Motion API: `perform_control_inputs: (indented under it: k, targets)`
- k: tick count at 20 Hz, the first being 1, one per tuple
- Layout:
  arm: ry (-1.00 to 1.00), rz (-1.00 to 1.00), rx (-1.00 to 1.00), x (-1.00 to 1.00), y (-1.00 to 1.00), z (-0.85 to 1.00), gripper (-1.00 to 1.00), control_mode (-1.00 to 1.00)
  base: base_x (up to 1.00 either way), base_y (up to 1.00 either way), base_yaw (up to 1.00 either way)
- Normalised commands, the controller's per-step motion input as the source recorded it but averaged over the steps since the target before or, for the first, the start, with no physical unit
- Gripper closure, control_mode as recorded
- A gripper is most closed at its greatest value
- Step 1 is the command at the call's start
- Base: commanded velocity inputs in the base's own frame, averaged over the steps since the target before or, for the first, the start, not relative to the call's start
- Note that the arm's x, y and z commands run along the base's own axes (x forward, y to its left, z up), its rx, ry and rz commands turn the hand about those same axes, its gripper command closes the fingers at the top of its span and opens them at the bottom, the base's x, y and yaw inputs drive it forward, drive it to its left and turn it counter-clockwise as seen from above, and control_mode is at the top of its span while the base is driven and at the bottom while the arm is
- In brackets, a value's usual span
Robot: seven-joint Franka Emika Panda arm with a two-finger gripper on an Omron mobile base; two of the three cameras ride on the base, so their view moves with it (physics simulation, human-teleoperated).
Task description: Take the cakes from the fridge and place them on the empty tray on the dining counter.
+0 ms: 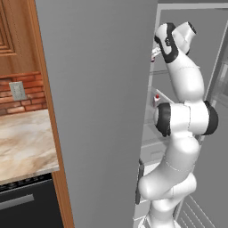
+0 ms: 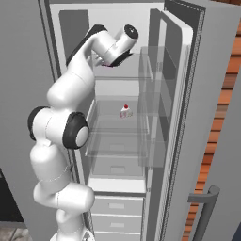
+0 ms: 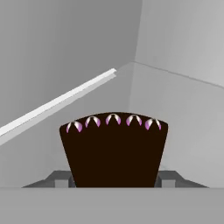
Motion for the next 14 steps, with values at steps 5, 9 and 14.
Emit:
perform_control_inputs:
  k: [5,9,14]
  targets:
    - [-0.32,-0.02,-0.03,-0.22,0.00,0.00,1.00,-1.00,0.00,0.00,0.00]
    - [-0.23,-0.01,0.00,-0.36,0.00,0.00,1.00,-1.00,0.00,0.00,0.00]
    - [-0.13,0.00,0.00,-0.48,0.00,0.22,1.00,-1.00,0.00,0.00,0.00]
